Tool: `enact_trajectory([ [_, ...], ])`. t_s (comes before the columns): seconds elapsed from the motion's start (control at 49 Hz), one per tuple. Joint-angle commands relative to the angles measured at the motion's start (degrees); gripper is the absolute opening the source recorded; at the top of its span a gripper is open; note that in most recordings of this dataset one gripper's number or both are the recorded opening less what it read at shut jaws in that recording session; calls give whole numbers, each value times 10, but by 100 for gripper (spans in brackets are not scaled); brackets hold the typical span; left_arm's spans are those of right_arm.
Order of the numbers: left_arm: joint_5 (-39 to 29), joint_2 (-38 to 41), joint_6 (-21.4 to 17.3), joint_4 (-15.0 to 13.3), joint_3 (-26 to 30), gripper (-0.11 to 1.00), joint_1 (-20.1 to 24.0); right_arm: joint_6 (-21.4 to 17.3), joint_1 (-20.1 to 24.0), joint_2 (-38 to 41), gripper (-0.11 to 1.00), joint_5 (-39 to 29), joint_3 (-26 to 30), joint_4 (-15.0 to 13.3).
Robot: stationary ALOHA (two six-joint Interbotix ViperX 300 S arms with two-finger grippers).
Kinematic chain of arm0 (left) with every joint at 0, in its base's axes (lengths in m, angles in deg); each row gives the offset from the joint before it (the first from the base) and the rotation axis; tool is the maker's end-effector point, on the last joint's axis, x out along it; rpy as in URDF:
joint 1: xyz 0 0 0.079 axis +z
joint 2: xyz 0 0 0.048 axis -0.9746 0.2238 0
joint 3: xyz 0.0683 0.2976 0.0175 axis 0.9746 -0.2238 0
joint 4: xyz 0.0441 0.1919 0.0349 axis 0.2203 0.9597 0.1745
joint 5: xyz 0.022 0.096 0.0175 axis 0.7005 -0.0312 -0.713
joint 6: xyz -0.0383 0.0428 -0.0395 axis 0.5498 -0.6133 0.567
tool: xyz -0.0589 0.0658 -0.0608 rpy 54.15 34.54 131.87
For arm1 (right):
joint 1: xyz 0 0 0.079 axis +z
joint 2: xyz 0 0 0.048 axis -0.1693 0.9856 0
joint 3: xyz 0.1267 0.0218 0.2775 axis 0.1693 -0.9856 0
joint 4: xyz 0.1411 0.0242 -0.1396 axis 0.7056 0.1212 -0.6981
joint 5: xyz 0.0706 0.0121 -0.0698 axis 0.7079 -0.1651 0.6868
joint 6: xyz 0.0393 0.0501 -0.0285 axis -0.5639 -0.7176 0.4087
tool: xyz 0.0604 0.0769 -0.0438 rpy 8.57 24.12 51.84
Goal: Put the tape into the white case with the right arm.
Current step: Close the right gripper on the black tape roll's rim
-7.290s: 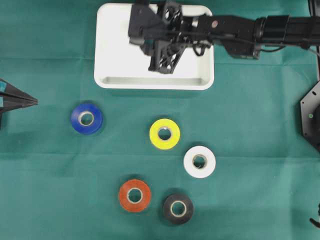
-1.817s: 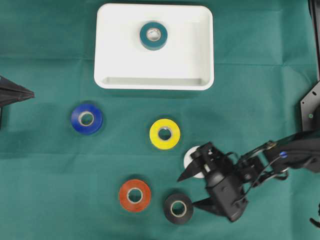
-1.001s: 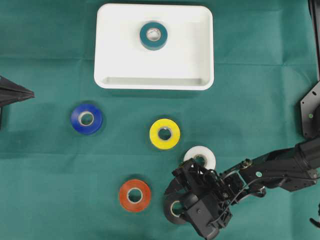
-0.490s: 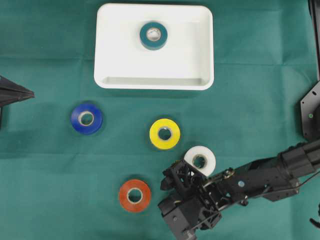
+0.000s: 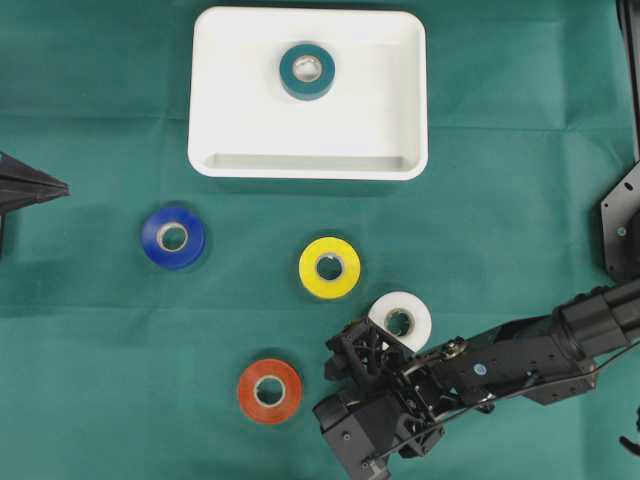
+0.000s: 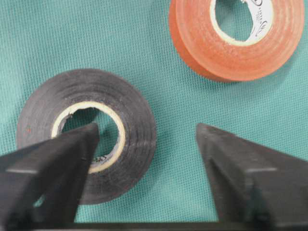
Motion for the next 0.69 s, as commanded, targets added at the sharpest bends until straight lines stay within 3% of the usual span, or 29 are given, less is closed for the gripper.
enact_trajectory([
  [0.0,5,4,1,-1,6,1,2,0,6,-10,28,-4,7,1],
  [0.082,5,4,1,-1,6,1,2,-1,6,-10,10,-8,7,2],
  [0.163,5,4,1,-1,6,1,2,-4,6,-10,-1,-10,11,4],
  [0.388,4,4,1,-1,6,1,2,-36,6,-12,-1,-10,11,6],
  [0.674,5,4,1,-1,6,1,2,-41,6,-37,-1,-15,13,6],
])
